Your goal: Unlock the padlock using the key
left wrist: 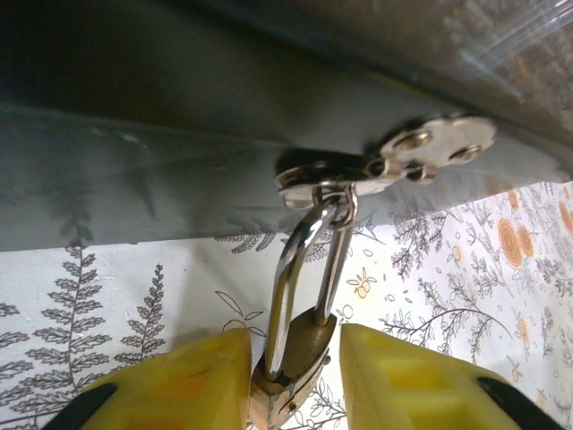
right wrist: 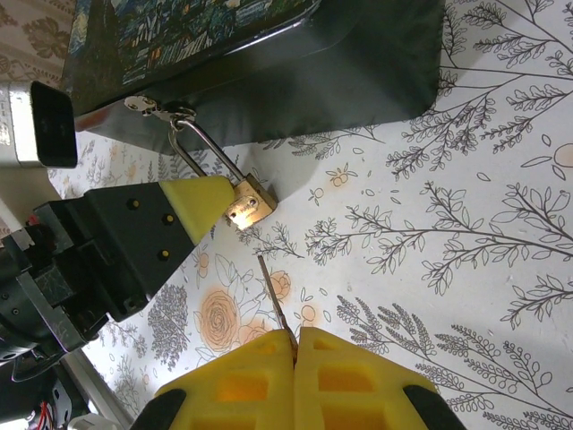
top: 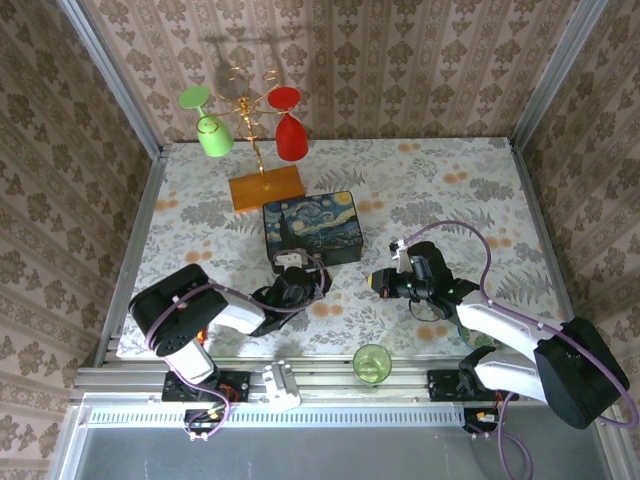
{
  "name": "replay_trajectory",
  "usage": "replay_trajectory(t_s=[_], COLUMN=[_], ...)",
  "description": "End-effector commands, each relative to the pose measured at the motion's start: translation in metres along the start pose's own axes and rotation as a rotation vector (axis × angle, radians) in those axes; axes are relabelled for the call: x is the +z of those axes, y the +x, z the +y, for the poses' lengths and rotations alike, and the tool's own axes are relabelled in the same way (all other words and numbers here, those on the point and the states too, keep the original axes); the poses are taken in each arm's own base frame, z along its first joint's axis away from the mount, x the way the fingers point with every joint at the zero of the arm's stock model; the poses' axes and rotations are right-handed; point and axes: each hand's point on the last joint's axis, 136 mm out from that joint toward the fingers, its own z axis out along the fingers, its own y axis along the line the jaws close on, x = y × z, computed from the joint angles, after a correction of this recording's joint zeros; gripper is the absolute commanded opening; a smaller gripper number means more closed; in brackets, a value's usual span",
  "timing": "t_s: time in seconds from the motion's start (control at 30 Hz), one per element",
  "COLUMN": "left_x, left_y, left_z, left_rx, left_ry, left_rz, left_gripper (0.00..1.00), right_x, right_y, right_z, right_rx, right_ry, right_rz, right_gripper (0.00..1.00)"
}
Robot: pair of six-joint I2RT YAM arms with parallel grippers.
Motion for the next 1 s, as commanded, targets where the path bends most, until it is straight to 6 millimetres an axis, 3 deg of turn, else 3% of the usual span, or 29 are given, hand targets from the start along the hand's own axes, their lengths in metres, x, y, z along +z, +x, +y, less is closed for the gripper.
replay_trajectory(t_s=[0.0,0.17,0.57,0.77,0.97], left_x=[-0.007,-0.010,-0.006,0.000,0.002], left_y=[-0.007,-0.014,-0.017,-0.013,-0.012], left_z=[0.007,0.005,-0.007,0.003,0.001], left_rx=[-0.026,-0.033,-0.009,-0.038,-0.025], left_ry=[-0.010,0.007,0.084,0.056,0.057], left_rz=[-0.047,-0.074,-0.085,-0.068,-0.059], left_gripper=[0.35,0.40,0.24,0.24,0.23], right_x=[-0.001,0.000,0.001,0.002,0.002], right_y=[0.002,0.001,0.001,0.002,0.003], right_z=[0.000,0.002,0.000,-0.001,-0.003], right_rx=[-0.020,-0.025,-0.034,-0.037,-0.038], right_ry=[0.000,-0.003,0.004,0.008,0.012], right_rz=[-0.008,-0.006,-0.006,0.000,0.002], right_gripper=[0.00,0.00,0.00,0.00,0.00])
